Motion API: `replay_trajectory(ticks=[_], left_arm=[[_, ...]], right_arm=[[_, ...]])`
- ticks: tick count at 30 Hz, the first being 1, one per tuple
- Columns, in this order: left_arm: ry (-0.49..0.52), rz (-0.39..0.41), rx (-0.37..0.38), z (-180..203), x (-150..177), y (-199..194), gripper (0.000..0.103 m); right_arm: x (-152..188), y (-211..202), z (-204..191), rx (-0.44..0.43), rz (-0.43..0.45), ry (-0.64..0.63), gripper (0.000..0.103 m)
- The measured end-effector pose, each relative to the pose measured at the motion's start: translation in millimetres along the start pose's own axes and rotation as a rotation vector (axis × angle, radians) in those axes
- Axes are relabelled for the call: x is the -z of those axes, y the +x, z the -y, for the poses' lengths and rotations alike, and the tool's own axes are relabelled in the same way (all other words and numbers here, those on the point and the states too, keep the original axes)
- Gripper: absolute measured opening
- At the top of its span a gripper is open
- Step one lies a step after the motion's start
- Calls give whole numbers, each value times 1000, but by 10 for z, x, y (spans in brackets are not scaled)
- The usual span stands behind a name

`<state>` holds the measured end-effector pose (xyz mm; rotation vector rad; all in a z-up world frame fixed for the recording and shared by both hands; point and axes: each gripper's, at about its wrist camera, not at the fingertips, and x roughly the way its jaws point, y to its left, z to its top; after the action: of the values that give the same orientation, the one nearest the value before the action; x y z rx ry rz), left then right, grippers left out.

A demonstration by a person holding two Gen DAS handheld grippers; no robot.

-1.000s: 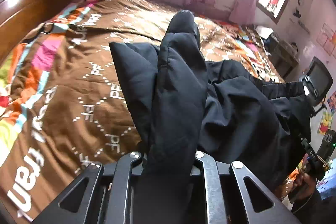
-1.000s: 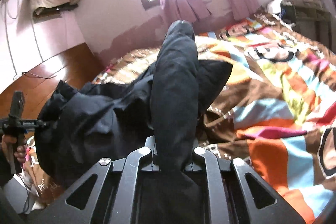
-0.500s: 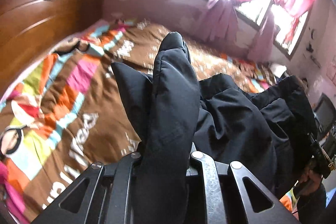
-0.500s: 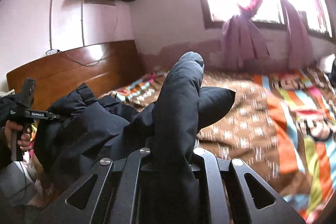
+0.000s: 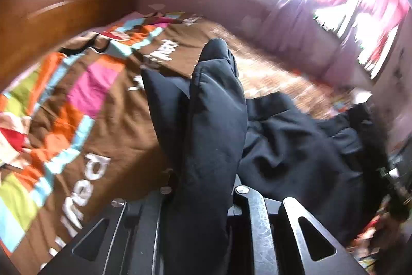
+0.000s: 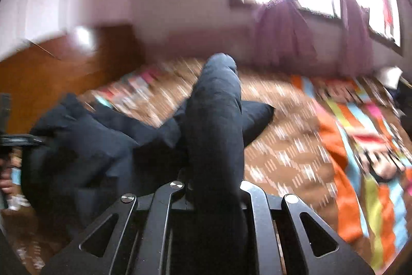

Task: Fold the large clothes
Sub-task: 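Carry the lifted jacket bundle with both tools and lower it onto the bed, then open both tools and pull them back from the folded jacket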

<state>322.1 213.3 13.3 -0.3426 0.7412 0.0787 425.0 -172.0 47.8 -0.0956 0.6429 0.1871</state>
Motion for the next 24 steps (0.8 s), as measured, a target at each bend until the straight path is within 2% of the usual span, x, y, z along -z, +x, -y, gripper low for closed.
replay_trajectory(ticks=[2,5,7,8,9,10,11,14,16,19,22,24], left_arm=[[6,14,1,-21,41,13,20],[32,9,-10,-17,52,1,33],[42,-3,-35,-5,56,-3,49],[39,-11,-47,-11,58,0,71],[27,-10,-50,-24,62,-11,88],[11,0,-52,-40,67,-30,90],[-14,12,-60,-64,72,-59,90],[-67,35,-58,-100,75,-166,99],[-76,71,-65,-80,87,-286,102],[-31,164,-97,52,138,-592,103],[41,287,-156,212,236,-908,103],[81,337,-165,312,284,-1072,103]], right_arm=[[136,171,101,46,-84,50,17],[247,243,191,76,-136,79,29],[263,206,220,85,-130,82,54],[255,174,222,80,-118,84,61],[254,112,204,87,-96,82,74],[243,70,173,96,-79,77,78],[225,-18,138,99,-57,69,79],[161,-136,121,77,-22,58,82],[132,-303,56,52,19,45,89],[105,-598,-42,14,107,32,102],[105,-860,-121,-4,162,34,102],[130,-1000,-163,-10,188,37,102]])
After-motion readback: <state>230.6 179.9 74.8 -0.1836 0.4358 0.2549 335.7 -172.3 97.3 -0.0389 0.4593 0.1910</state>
